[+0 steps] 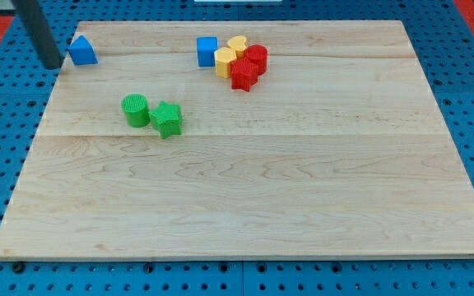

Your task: Slide the blue triangle diagonally top right to the green circle

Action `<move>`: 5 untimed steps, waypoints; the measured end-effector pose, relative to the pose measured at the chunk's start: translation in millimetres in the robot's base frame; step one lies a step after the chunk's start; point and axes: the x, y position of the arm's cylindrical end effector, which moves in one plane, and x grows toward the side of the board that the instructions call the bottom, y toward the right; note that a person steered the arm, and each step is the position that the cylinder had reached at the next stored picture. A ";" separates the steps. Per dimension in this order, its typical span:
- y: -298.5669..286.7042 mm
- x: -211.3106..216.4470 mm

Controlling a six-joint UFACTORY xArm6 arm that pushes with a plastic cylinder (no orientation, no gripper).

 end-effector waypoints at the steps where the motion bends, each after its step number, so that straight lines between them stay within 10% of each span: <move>1: -0.5 -17.4; 5: 113.7 1.0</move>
